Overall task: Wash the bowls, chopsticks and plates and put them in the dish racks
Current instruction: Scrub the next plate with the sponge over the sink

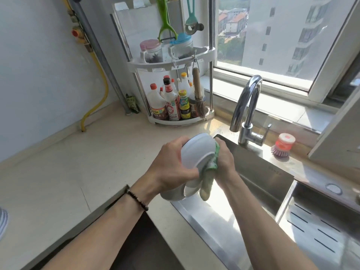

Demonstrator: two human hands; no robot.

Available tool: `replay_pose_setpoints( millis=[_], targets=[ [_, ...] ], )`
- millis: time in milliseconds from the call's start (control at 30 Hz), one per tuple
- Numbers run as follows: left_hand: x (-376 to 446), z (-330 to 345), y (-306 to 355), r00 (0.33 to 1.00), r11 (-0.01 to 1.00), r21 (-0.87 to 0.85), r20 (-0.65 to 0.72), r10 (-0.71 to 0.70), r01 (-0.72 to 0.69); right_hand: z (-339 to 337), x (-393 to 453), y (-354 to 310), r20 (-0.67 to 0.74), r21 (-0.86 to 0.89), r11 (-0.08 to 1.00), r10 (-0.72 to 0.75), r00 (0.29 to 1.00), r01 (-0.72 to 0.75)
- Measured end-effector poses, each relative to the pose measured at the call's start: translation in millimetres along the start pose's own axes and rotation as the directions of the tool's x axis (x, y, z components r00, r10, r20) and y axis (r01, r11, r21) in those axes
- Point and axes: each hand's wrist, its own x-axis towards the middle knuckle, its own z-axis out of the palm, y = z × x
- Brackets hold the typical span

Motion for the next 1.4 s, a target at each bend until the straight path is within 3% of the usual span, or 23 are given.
replay_pose_setpoints(
  millis=[67, 133, 267, 467, 567, 600, 700, 767, 867, 900, 1000, 1067, 1167, 1233, 1333, 1400],
  targets=[
    [-8, 4, -3, 1.0, 0.998, -0.065, 0.008, -0.01, 0.01, -8, 5, -8, -0.029, -0.095, 0.995, -0.039, 0.999, 0.036],
    [-10, 4, -2, 0.995, 0.991, -0.119, 0.084, -0.051, 0.061, -12, 6, -20, 0.029, -0.22, 0.964, -0.145, 0.989, 0.148],
    [20, -3, -2, 0.961, 0.984, -0.027, 0.218, -0.169, 0.179, 2, 9, -38, 0.267, -0.575, 0.69, -0.349, 0.898, 0.439],
    [23, 4, -9, 0.982, 0.989, -0.034, 0.128, -0.14, 0.145, 6, -5, -10, 0.395, -0.489, 0.575, -0.524, 0.755, 0.656],
    [20, 8, -7, 0.993, 0.992, -0.062, 0.057, -0.106, 0.109, -5, 7, -13, 0.223, -0.366, 0.828, -0.364, 0.904, 0.424],
    [19, 10, -7, 0.994, 0.99, -0.087, 0.027, -0.109, 0.111, -5, 11, -13, 0.197, -0.34, 0.866, -0.317, 0.928, 0.368],
    [19, 19, -10, 0.989, 0.987, -0.1, -0.054, -0.134, 0.129, 8, -4, -4, 0.305, -0.412, 0.753, -0.417, 0.856, 0.514],
    [18, 19, -11, 0.989, 0.989, -0.077, -0.068, -0.129, 0.124, 9, -5, 5, 0.35, -0.371, 0.743, -0.445, 0.825, 0.558],
    [13, 17, -10, 0.993, 0.994, -0.075, -0.074, -0.089, 0.084, 1, 11, 0, 0.172, -0.238, 0.928, -0.251, 0.952, 0.288],
    [11, 19, -10, 0.991, 0.992, -0.079, -0.088, -0.101, 0.094, 2, 12, 0, 0.139, -0.232, 0.941, -0.219, 0.966, 0.247],
    [13, 22, -13, 0.981, 0.989, -0.073, -0.136, -0.141, 0.132, 16, -4, 7, 0.225, -0.356, 0.855, -0.312, 0.923, 0.376],
    [12, 19, -11, 0.983, 0.991, -0.083, -0.139, -0.117, 0.106, 14, -2, 12, 0.204, -0.286, 0.889, -0.308, 0.929, 0.358],
    [6, 9, -2, 0.994, 0.986, -0.164, -0.103, -0.029, 0.012, -4, 17, 7, -0.034, 0.003, 0.999, -0.039, 0.999, 0.04],
    [5, -2, -2, 0.998, 0.972, -0.232, -0.042, -0.04, 0.029, -8, 20, -3, -0.091, -0.087, 0.996, -0.025, 0.996, 0.017],
    [9, -26, -7, 0.977, 0.918, -0.356, 0.181, -0.116, 0.175, -10, 15, -24, 0.012, -0.304, 0.941, -0.153, 0.988, 0.149],
    [17, -31, -6, 0.946, 0.937, -0.269, 0.29, -0.143, 0.224, -4, 14, -36, 0.149, -0.481, 0.827, -0.249, 0.957, 0.29]
  ],
)
